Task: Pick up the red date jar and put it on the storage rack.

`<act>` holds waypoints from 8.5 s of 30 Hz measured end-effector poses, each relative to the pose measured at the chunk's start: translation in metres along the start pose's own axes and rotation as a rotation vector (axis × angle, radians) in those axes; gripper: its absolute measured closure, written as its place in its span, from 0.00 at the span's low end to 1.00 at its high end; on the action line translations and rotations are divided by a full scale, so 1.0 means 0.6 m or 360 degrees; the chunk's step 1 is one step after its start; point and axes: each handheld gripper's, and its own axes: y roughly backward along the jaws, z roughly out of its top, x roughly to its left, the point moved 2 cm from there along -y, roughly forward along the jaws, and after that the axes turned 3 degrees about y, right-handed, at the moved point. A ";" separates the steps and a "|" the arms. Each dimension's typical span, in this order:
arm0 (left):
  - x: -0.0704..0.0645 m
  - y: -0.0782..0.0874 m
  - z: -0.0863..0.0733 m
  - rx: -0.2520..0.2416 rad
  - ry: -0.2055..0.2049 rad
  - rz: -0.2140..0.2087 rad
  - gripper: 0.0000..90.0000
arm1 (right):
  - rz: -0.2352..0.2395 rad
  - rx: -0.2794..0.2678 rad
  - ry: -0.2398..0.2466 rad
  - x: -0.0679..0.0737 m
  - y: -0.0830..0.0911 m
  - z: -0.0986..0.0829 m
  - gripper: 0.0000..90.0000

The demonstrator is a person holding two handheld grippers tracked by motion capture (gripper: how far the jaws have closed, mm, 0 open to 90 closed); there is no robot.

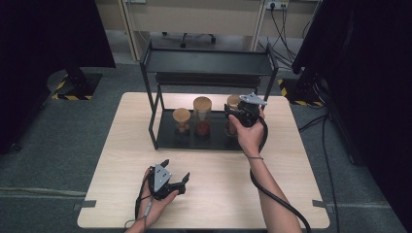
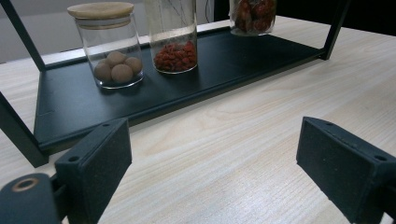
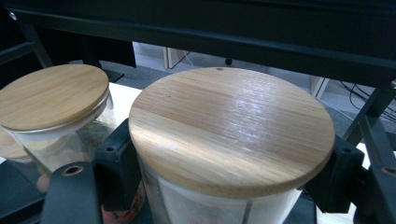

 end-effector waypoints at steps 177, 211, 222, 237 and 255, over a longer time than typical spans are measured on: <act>-0.001 -0.001 0.000 0.0008 -0.0015 0.0004 0.11 | 0.0188 0.0137 -0.0026 0.036 0.069 -0.115 0.04; -0.001 -0.001 0.000 0.0009 -0.0011 0.0007 0.11 | 0.0270 0.0121 0.0007 0.050 0.114 -0.145 0.03; -0.001 -0.001 0.000 0.0007 -0.0012 0.0008 0.11 | 0.0304 0.0140 0.0005 0.050 0.131 -0.167 0.03; -0.002 -0.001 0.000 0.0004 -0.0014 0.0010 0.11 | 0.0328 0.0152 -0.0008 0.045 0.158 -0.192 0.03; -0.002 -0.001 0.000 0.0005 -0.0017 0.0015 0.12 | 0.0315 0.0164 -0.0032 0.026 0.192 -0.223 0.03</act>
